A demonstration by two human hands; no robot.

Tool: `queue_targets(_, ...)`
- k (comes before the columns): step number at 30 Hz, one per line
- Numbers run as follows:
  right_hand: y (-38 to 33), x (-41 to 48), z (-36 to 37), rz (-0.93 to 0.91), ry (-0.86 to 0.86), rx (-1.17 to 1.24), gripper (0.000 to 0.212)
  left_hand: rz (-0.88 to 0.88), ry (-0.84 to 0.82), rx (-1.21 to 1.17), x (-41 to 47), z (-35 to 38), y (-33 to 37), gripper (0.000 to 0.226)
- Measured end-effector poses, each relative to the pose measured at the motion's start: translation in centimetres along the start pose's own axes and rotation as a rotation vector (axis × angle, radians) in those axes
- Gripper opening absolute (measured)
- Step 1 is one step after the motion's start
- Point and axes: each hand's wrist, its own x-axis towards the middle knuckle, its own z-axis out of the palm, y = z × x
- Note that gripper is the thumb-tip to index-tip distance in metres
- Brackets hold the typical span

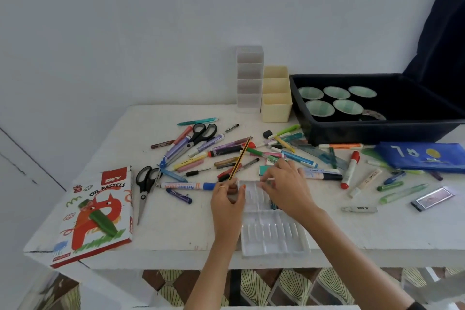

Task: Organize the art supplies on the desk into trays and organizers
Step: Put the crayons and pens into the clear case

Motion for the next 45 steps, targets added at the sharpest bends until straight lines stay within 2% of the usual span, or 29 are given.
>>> queue_targets(2, -0.8, 1.1, -0.2, -0.066, 0.033, 0.149, 0.013, -0.024, 0.000, -0.041, 0.0, 0.1, 0.0, 0.023)
queue_targets(5, -1.6, 3.8, 0.4, -0.136, -0.034, 0.218, 0.008, -0.042, -0.003, -0.057, 0.0, 0.1, 0.1, 0.019)
queue_targets(10, -2.1, 7.3, 1.8, -0.149, -0.108, 0.327, 0.011, -0.030, -0.005, -0.026, 0.3, 0.3, 0.1, 0.017)
queue_targets(14, -2.7, 8.5, 2.2, -0.218, -0.149, 0.303, 0.017, -0.013, 0.012, 0.013, 0.4, 0.5, -0.1, 0.016)
queue_targets(29, -0.8, 8.8, 2.0, -0.278, -0.261, 0.310, 0.038, -0.004, 0.005, 0.024, 0.3, 0.6, 0.2, 0.017)
queue_targets(34, 0.6, 7.3, 0.4, -0.230, -0.189, 0.227, 0.037, 0.004, 0.000, -0.006, 0.1, 0.5, 0.0, 0.018)
queue_targets(45, 2.2, 1.7, -2.7, 0.097, -0.208, 0.498, 0.053, 0.046, -0.003, -0.020, 0.0, 0.3, -0.1, 0.017)
